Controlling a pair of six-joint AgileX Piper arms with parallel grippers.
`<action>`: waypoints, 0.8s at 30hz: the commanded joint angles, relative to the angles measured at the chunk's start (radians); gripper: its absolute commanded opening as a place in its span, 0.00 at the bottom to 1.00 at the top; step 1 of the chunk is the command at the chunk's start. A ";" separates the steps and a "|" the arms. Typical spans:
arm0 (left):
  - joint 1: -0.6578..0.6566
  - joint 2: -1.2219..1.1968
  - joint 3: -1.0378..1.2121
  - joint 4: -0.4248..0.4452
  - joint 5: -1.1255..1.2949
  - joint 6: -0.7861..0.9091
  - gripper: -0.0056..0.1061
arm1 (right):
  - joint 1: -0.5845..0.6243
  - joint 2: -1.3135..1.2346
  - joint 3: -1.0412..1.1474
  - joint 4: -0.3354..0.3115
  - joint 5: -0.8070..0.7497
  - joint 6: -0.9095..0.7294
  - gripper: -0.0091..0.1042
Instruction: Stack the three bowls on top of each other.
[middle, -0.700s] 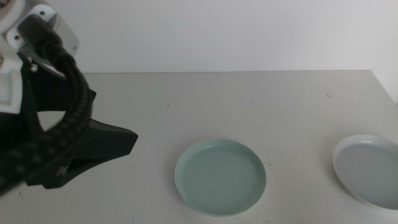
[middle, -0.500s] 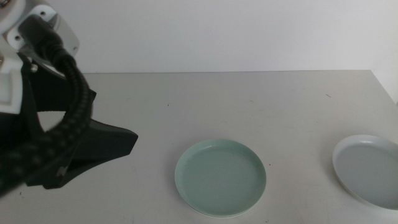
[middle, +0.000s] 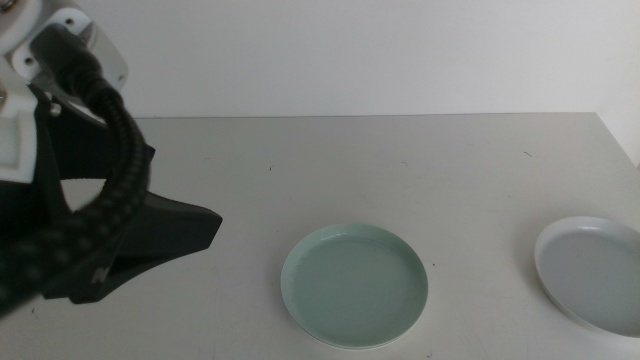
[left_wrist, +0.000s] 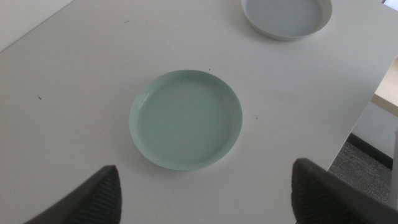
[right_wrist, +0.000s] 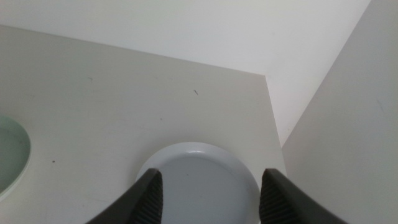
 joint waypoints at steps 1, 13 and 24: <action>-0.005 -0.006 -0.030 -0.025 -0.047 -0.003 0.99 | -0.007 0.087 -0.125 -0.018 0.030 -0.007 0.44; -0.005 -0.006 -0.030 -0.025 -0.047 -0.003 0.99 | -0.007 0.503 -0.470 -0.051 0.285 0.297 0.44; -0.005 -0.006 -0.030 -0.025 -0.047 -0.003 0.99 | -0.007 0.804 -0.578 -0.085 0.346 0.306 0.44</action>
